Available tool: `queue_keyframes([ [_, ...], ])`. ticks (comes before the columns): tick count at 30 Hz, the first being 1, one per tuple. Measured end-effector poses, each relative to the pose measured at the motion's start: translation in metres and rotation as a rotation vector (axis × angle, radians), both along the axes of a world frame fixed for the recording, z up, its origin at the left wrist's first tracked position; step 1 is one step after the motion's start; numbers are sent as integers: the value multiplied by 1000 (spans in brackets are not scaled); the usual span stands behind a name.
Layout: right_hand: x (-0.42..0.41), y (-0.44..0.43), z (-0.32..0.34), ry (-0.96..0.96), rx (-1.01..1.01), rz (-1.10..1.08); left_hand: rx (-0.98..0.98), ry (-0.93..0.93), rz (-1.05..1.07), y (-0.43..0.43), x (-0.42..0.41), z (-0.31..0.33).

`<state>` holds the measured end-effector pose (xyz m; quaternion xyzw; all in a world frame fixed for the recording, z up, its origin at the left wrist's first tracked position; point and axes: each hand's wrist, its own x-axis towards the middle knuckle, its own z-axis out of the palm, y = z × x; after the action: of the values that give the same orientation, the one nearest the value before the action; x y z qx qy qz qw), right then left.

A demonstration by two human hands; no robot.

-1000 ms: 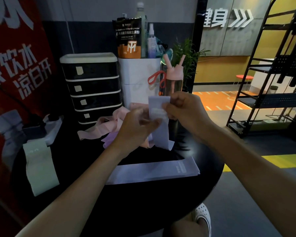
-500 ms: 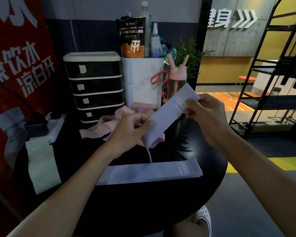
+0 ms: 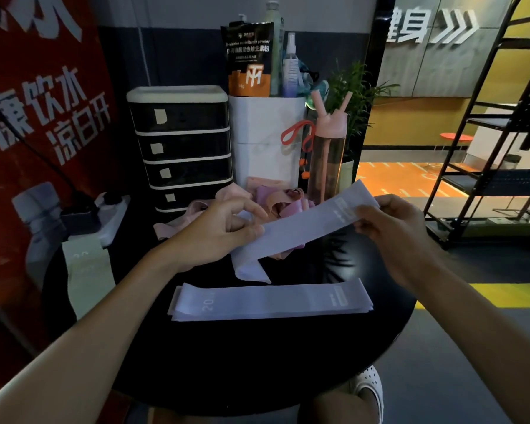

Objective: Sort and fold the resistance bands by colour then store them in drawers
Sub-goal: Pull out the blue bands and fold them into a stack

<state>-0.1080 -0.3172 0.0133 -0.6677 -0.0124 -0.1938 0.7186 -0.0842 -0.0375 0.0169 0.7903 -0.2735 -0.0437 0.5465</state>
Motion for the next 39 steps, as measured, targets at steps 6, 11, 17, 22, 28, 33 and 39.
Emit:
queue_keyframes([
  [6,-4,-6,-18,20,19,-33,200,43,-30,24,-2,-7],
  [11,-11,-13,-29,11,-96,-34,260,75,20,41,-5,-10],
  [17,-15,-17,-46,50,-313,-35,181,113,46,60,-8,-18],
  [22,-21,-21,-58,55,-478,-24,197,78,126,71,-12,-28],
  [28,-28,-24,-71,41,-593,10,292,-47,245,74,-17,-46],
  [33,-36,-24,-80,8,-647,51,359,-80,261,75,-17,-59],
  [39,-40,-28,-89,-20,-781,65,419,-124,257,71,-20,-66],
])
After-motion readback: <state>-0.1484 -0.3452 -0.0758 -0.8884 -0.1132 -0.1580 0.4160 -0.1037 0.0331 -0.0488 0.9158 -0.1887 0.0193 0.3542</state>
